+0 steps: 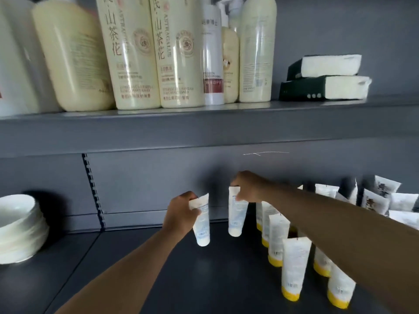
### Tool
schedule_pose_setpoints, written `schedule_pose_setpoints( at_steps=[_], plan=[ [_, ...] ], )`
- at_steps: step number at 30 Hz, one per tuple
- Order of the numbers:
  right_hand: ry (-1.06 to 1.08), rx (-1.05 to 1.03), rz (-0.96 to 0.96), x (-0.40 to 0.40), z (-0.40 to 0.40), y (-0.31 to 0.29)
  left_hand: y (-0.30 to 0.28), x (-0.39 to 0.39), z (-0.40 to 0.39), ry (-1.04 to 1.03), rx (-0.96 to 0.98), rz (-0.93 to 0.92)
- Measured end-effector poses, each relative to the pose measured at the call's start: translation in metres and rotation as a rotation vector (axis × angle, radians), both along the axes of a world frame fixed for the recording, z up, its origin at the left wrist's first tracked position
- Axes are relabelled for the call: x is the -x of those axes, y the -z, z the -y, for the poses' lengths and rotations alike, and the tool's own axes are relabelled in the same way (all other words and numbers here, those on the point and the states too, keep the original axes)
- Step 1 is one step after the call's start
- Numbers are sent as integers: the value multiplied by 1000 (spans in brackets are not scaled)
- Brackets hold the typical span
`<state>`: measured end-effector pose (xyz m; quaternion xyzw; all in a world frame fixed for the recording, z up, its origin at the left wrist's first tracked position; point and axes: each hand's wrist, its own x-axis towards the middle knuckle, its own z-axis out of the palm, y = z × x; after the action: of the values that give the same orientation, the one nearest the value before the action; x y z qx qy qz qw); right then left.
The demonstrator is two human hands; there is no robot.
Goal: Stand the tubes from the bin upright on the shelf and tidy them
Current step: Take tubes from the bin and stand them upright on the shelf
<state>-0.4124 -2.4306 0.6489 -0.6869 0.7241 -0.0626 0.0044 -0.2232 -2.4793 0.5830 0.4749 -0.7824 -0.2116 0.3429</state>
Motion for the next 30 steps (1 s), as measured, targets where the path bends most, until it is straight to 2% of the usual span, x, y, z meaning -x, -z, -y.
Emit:
schedule_pose_setpoints(
  at_steps=[9,15,22,30],
  plan=[
    [59,-45,2,18,42,10,16,33,52,24,-41,20],
    [66,-156,-25,19,59,27,19,55,62,47,-73,43],
    [51,-143,-135,15,59,28,20,60,65,-22,-76,32],
    [24,-203,-185,11,56,20,19,59,64,11,-83,74]
  ],
)
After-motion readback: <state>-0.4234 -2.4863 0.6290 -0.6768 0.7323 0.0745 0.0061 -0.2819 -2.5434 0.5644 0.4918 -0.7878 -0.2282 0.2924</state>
